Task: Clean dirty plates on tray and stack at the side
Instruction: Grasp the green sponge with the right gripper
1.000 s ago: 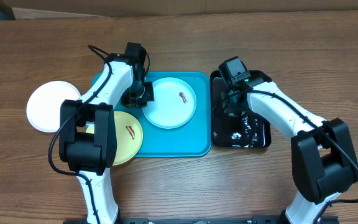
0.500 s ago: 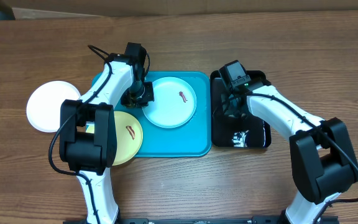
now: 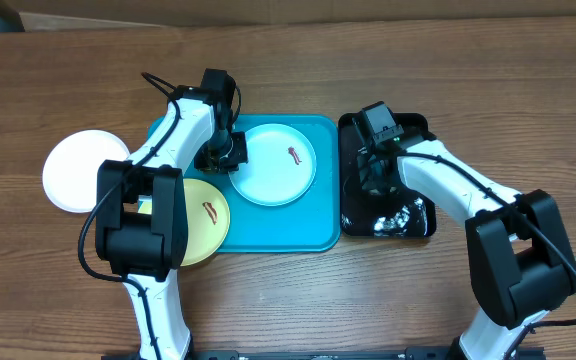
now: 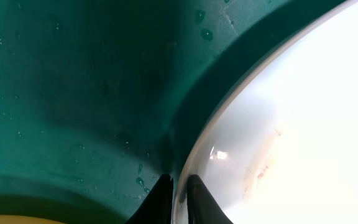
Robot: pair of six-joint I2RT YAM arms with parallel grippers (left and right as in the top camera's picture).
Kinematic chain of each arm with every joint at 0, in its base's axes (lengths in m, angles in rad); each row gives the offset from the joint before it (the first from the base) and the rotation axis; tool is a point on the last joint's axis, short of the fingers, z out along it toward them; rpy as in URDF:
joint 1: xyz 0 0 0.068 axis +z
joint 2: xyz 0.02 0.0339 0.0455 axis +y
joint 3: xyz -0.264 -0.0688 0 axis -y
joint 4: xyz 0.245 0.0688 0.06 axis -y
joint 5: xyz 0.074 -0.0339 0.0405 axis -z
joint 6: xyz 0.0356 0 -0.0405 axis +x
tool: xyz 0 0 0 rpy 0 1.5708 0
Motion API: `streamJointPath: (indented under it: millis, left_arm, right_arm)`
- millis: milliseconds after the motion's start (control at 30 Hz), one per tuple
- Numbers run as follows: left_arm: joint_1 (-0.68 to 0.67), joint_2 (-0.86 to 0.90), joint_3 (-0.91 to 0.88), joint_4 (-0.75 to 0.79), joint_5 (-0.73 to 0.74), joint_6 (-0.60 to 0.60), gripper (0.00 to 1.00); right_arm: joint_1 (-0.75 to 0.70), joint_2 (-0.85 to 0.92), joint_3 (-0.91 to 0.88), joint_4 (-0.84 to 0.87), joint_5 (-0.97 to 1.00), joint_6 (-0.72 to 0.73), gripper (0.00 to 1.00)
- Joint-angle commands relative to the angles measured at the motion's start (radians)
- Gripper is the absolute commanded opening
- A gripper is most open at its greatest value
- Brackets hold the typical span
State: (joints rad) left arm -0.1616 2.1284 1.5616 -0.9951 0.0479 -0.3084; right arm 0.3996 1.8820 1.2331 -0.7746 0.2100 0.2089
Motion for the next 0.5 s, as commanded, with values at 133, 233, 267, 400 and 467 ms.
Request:
streamJointPath:
  millis: [133,233,267,400,467]
  left_arm:
    - [0.004,0.003,-0.008,-0.002,-0.014,-0.002,0.12]
    - [0.004,0.003,-0.008,-0.003,-0.014,-0.002,0.12]
    - [0.004,0.003,-0.008,-0.003,-0.014,-0.002,0.12]
    - [0.004,0.003,-0.008,-0.003,-0.014,-0.002,0.12]
    - [0.004,0.003,-0.008,-0.003,-0.014,-0.002,0.12]
  right_arm:
    - [-0.002,-0.043,0.130,-0.102,0.013,0.002,0.04]
    - [-0.002,-0.040,0.105,-0.106,-0.002,0.005,0.04]
    - [-0.002,-0.040,0.095,-0.103,-0.011,0.005,0.04]
    - [-0.002,-0.040,0.042,-0.057,-0.018,0.005,0.04]
    - [-0.002,-0.040,0.014,-0.023,-0.018,0.005,0.04]
